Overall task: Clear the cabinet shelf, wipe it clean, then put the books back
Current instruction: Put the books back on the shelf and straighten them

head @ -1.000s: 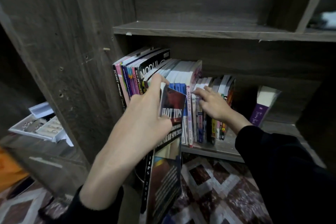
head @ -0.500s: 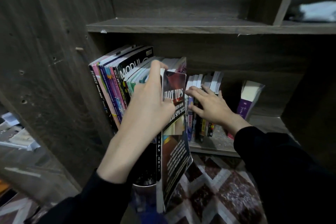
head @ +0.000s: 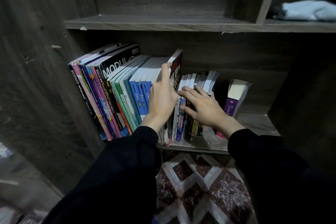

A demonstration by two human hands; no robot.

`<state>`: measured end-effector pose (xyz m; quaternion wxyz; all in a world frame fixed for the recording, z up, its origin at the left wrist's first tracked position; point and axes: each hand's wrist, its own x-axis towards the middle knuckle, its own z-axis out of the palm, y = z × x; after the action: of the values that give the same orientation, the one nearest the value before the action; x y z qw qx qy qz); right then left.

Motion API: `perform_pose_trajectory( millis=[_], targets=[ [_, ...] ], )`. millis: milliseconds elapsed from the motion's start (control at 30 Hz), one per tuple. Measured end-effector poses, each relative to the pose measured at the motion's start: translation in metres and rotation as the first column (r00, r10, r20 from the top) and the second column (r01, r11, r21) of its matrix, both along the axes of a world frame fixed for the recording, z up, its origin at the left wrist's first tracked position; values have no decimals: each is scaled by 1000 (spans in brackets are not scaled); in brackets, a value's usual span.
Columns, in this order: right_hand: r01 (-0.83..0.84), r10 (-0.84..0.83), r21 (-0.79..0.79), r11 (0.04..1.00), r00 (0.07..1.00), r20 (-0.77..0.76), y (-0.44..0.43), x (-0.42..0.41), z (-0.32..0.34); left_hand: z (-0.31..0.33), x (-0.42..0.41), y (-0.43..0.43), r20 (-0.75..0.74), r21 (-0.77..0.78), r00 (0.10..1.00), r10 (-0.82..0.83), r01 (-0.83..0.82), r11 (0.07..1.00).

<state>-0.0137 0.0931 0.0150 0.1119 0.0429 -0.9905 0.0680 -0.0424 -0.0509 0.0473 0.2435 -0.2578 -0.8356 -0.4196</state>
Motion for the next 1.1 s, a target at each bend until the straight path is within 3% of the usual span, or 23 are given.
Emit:
perform_pose_trajectory(
  millis=[200, 367, 467, 633, 900, 1100],
  targets=[
    [-9, 9, -8, 1000, 1000, 8, -3, -7, -1, -35, 1, 2, 101, 35, 993, 61, -65, 997],
    [-1, 0, 6, 1000, 999, 37, -2, -5, 1, -37, 12, -9, 140, -192, 969, 205, -176, 965],
    [-3, 3, 8, 1000, 999, 53, -3, -5, 2, -26, 17, -18, 16, -387, 951, 308, -278, 879],
    [-9, 8, 13, 1000, 999, 53, -3, -5, 2, -32, 7, -36, -252, -389, 915, 315, -394, 833],
    [-35, 34, 18, 999, 997, 64, -11, -17, 4, -10, -30, -29, -242, -553, 907, 345, -421, 719],
    [-30, 29, 15, 999, 997, 78, -27, -30, 2, -16, -37, -23, -226, -519, 905, 361, -425, 741]
  ],
)
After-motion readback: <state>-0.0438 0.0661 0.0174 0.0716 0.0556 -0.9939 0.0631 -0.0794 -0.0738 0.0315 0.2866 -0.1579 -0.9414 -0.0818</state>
